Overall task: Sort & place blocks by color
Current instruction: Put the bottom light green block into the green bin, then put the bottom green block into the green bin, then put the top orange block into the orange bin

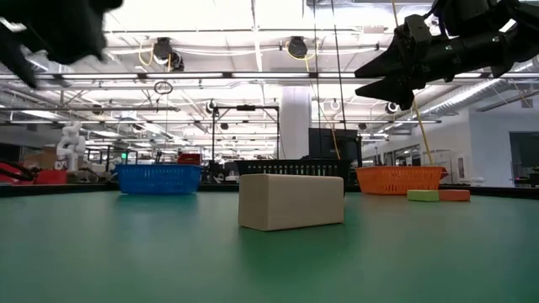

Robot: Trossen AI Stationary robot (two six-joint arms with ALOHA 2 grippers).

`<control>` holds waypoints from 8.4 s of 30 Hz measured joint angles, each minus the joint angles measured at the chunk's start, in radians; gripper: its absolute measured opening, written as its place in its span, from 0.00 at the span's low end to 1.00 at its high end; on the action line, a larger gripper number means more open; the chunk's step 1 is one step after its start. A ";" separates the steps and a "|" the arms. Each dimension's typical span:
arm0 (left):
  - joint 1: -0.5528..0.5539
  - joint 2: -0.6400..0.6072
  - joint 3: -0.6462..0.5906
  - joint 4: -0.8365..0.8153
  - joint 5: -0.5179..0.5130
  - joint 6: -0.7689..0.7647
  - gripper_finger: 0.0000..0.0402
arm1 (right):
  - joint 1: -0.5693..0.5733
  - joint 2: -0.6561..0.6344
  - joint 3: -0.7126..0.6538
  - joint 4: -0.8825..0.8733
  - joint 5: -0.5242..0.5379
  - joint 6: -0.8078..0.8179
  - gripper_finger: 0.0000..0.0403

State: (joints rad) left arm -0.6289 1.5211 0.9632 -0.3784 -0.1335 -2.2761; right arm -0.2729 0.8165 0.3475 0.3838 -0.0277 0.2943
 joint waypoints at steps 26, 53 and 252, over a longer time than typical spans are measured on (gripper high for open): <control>0.017 0.142 0.029 -0.214 0.243 -0.274 0.85 | 0.000 0.000 0.000 0.000 0.000 0.000 0.60; 0.155 0.176 0.030 -0.259 0.242 0.347 0.07 | 0.000 0.000 0.000 0.000 0.000 0.000 0.60; 0.538 0.164 0.306 0.572 -0.265 2.024 0.53 | 0.234 0.065 0.000 -0.900 0.394 0.573 0.60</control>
State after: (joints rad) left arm -0.0905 1.6850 1.2690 0.1937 -0.3984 -0.2522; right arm -0.0387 0.8812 0.3477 -0.5166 0.3667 0.8669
